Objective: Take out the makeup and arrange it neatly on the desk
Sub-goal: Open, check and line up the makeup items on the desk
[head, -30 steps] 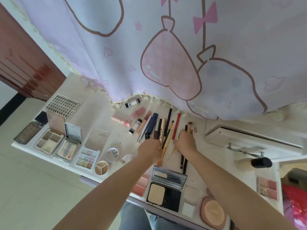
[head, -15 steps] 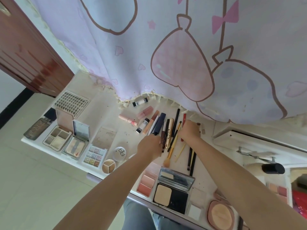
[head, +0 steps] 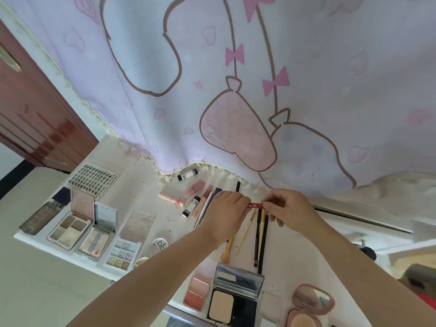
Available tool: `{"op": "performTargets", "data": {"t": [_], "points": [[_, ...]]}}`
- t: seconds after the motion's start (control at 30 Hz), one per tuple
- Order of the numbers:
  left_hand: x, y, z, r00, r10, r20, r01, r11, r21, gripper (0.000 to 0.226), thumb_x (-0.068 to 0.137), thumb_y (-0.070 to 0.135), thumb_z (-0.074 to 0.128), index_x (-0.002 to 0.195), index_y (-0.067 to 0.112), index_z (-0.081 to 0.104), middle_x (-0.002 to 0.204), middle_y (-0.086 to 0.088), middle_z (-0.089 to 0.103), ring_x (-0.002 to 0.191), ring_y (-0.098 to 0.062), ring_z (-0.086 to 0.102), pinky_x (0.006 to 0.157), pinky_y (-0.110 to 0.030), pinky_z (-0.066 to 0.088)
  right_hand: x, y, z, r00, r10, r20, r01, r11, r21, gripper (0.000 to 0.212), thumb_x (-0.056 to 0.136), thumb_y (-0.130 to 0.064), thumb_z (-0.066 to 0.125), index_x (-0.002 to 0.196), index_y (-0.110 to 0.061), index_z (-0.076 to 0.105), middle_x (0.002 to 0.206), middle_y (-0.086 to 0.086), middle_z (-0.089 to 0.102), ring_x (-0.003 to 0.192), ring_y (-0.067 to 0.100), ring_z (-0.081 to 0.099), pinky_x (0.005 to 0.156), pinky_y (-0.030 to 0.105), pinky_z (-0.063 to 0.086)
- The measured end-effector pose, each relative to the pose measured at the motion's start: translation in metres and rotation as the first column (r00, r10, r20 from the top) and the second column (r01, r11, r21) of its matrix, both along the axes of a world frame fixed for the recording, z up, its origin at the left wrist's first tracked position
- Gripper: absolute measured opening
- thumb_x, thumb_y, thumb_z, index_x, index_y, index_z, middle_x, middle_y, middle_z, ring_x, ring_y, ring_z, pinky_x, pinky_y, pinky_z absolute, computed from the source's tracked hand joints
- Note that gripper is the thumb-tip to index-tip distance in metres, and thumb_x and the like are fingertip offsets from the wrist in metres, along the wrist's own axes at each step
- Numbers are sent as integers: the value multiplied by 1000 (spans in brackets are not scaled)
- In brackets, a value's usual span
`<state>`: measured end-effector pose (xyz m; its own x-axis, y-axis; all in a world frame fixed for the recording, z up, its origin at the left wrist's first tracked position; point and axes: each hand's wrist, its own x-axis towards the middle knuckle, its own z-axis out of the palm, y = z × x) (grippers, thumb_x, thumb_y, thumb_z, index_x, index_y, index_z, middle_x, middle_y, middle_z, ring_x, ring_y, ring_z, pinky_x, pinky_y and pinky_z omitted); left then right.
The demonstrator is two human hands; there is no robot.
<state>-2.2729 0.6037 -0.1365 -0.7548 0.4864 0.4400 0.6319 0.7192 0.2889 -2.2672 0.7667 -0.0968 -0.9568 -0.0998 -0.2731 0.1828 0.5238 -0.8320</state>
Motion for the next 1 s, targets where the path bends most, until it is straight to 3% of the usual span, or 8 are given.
{"op": "performTargets", "data": {"t": [0.17, 0.27, 0.4, 0.57, 0.7, 0.77, 0.87, 1.0], "points": [[8, 2, 17, 1000, -4, -15, 4, 999, -37, 16, 60, 5, 82, 69, 7, 68, 55, -1, 62, 44, -15, 57, 41, -19, 48, 5, 11, 13, 998, -31, -56, 26, 996, -86, 24, 88, -8, 54, 68, -21, 55, 54, -3, 57, 37, 0, 45, 41, 9, 37], [11, 4, 31, 998, 3, -65, -12, 992, -124, 15, 61, 13, 82, 66, 12, 67, 50, 3, 57, 39, -12, 51, 36, -15, 40, 11, 14, 14, 1000, -11, 7, 13, 980, -197, 25, 91, -3, 47, 73, -18, 55, 56, -6, 59, 42, 4, 48, 40, 12, 36], [5, 13, 48, 985, -23, -174, -19, 971, -237, 28, 79, 32, 60, 54, 19, 61, 43, 6, 49, 34, -10, 46, 35, -13, 31, 17, 17, 17, 999, -21, 35, 29, 969, -246, 25, 93, -3, 41, 74, -16, 50, 57, -3, 59, 40, 4, 46, 40, 13, 36], [5, 21, 54, 989, -122, -84, 89, 942, -322, 23, 57, 25, 85, 64, 18, 64, 50, 5, 54, 39, -9, 49, 34, -15, 32, 21, 22, 23, 1000, 6, 31, 2, 967, -254, 23, 96, -11, 39, 74, -16, 46, 50, -4, 61, 37, 7, 44, 39, 15, 35], [4, 15, 42, 996, -88, -2, 82, 932, -354, 22, 95, 28, 44, 92, 9, 56, 76, -5, 60, 56, -14, 40, 42, -24, 25, 24, 28, 26, 992, 118, 49, -104, 968, -228, 22, 94, -10, 41, 77, -16, 52, 54, -7, 62, 41, 6, 46, 43, 15, 37], [8, 11, 46, 994, -108, -13, 96, 926, -366, 21, 91, 28, 52, 82, 10, 57, 64, -3, 59, 47, -12, 36, 38, -17, 14, 26, 30, 27, 985, 164, 46, -153, 971, -183, 21, 93, -7, 44, 77, -17, 54, 55, -9, 61, 42, 4, 47, 45, 14, 37], [12, 12, 52, 990, -130, -57, 95, 903, -419, 23, 79, 31, 63, 62, 17, 57, 47, 5, 50, 33, -8, 41, 33, -14, 21, 27, 29, 28, 982, 188, 28, -182, 972, -149, 20, 91, -7, 47, 76, -18, 53, 52, -10, 62, 41, 3, 46, 44, 13, 37], [18, 15, 60, 985, -146, -87, 99, 910, -402, 17, 70, 25, 59, 55, 17, 56, 47, 6, 50, 34, -7, 43, 33, -14, 22, 26, 28, 32, 986, 163, 41, -147, 954, -261, 18, 91, -3, 47, 75, -12, 49, 51, -5, 62, 38, 6, 42, 40, 15, 33]]}}
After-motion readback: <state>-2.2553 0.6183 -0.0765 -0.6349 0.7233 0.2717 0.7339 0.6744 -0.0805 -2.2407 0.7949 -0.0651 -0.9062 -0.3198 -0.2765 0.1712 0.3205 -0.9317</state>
